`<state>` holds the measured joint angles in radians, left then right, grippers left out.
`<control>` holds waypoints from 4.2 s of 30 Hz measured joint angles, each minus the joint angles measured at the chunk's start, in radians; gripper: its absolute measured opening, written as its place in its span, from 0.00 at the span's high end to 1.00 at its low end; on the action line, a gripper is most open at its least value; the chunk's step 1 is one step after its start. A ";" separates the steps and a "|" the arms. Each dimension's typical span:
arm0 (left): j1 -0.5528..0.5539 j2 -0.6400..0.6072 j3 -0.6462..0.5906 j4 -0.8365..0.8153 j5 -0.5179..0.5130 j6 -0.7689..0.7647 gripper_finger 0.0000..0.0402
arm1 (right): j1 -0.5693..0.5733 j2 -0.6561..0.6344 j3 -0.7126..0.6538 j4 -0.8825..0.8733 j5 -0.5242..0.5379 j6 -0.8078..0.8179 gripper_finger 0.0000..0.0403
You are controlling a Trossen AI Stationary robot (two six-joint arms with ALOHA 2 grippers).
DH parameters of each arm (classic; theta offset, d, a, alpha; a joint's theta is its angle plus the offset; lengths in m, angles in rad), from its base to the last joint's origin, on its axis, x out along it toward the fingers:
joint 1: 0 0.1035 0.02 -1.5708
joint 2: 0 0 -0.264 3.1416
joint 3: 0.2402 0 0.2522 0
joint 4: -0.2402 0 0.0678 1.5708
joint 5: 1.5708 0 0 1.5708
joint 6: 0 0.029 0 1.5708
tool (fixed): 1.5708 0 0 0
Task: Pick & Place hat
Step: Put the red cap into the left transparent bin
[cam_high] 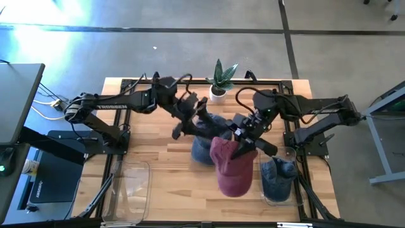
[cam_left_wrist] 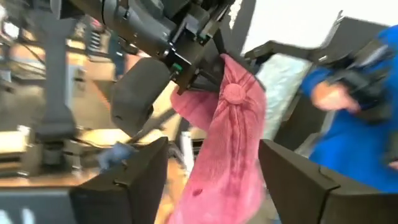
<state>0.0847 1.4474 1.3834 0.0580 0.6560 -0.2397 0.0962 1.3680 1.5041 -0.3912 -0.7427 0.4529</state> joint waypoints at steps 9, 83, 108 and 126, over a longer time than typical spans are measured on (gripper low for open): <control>-0.073 0.043 0.000 0.011 -0.178 0.005 0.35 | -0.048 -0.001 0.016 -0.009 0.003 -0.027 0.99; -0.014 0.263 0.000 0.462 0.147 -0.525 0.27 | 0.001 0.000 0.011 -0.151 -0.008 -0.100 0.97; -0.067 0.286 -0.001 0.464 0.066 -0.472 0.27 | -0.017 0.010 0.011 -0.293 0.097 -0.099 0.97; -0.086 0.286 -0.001 0.470 0.127 -0.472 0.27 | -0.020 0.010 0.011 -0.532 0.211 -0.193 0.96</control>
<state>-0.0009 1.7332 1.3827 0.5276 0.7826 -0.7116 0.0765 1.3781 1.5150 -0.9234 -0.5318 0.2598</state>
